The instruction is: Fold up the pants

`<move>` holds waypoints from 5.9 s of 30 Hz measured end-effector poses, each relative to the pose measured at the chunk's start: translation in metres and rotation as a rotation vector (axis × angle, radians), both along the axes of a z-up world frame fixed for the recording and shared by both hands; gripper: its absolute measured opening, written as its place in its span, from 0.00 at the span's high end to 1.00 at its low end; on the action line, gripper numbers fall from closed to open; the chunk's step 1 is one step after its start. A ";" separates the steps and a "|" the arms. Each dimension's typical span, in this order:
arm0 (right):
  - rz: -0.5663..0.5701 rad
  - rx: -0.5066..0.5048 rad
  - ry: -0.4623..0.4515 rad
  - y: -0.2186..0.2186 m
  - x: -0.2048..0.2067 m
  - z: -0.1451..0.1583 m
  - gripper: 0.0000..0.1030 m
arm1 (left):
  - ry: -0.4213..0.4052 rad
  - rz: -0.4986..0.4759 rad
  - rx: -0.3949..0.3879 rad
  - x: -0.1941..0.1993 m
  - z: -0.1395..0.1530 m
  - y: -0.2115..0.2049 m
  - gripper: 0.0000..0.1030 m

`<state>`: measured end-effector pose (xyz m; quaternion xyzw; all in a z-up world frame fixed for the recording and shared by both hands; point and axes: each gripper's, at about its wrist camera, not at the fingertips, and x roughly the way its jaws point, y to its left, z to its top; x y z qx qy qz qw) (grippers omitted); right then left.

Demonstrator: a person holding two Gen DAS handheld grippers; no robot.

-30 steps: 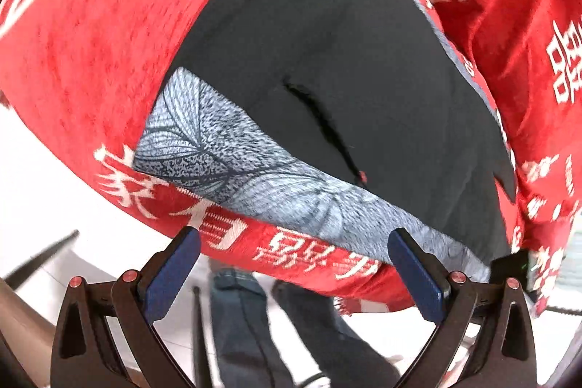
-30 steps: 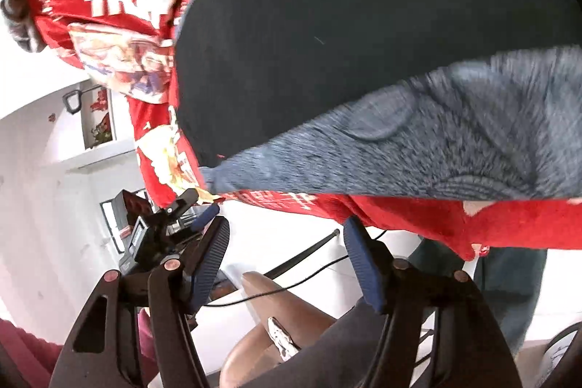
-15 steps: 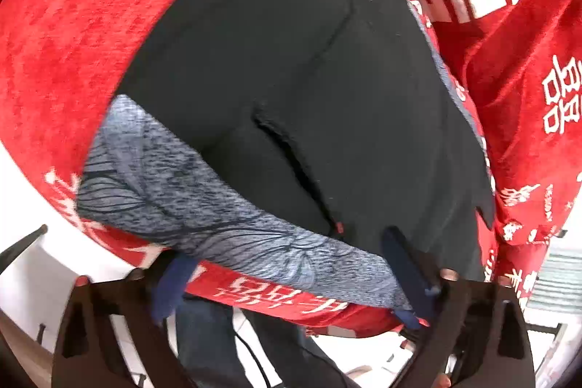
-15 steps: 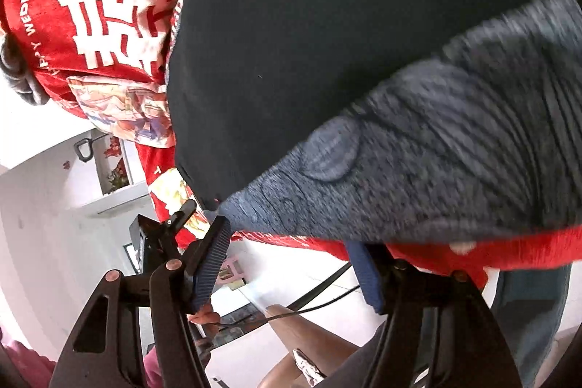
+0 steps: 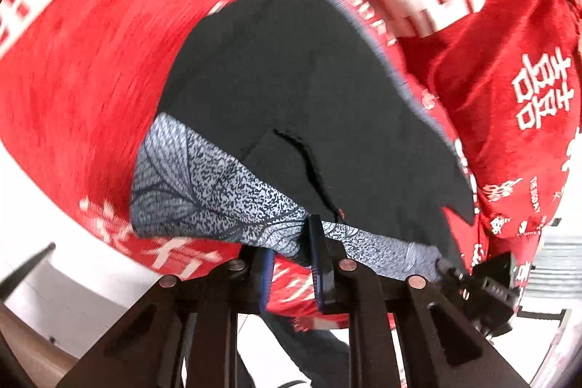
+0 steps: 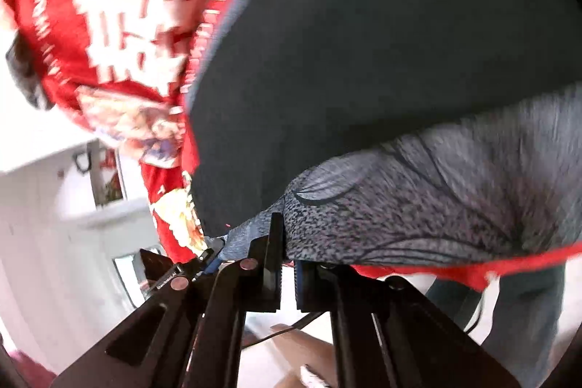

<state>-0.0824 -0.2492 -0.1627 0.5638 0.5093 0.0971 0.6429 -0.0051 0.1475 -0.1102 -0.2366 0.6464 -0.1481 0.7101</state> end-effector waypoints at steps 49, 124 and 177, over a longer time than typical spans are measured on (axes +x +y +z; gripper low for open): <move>-0.210 -0.404 0.239 -0.208 -0.145 0.009 0.27 | -0.077 -0.777 0.138 -0.012 -0.032 -0.405 0.21; -0.216 -0.693 0.156 -0.487 0.039 0.043 0.67 | -0.275 -0.540 0.523 0.116 -0.019 -0.515 0.17; 0.013 -0.114 0.034 -0.066 0.146 -0.028 0.91 | -0.197 -0.347 0.599 0.162 -0.052 -0.095 0.00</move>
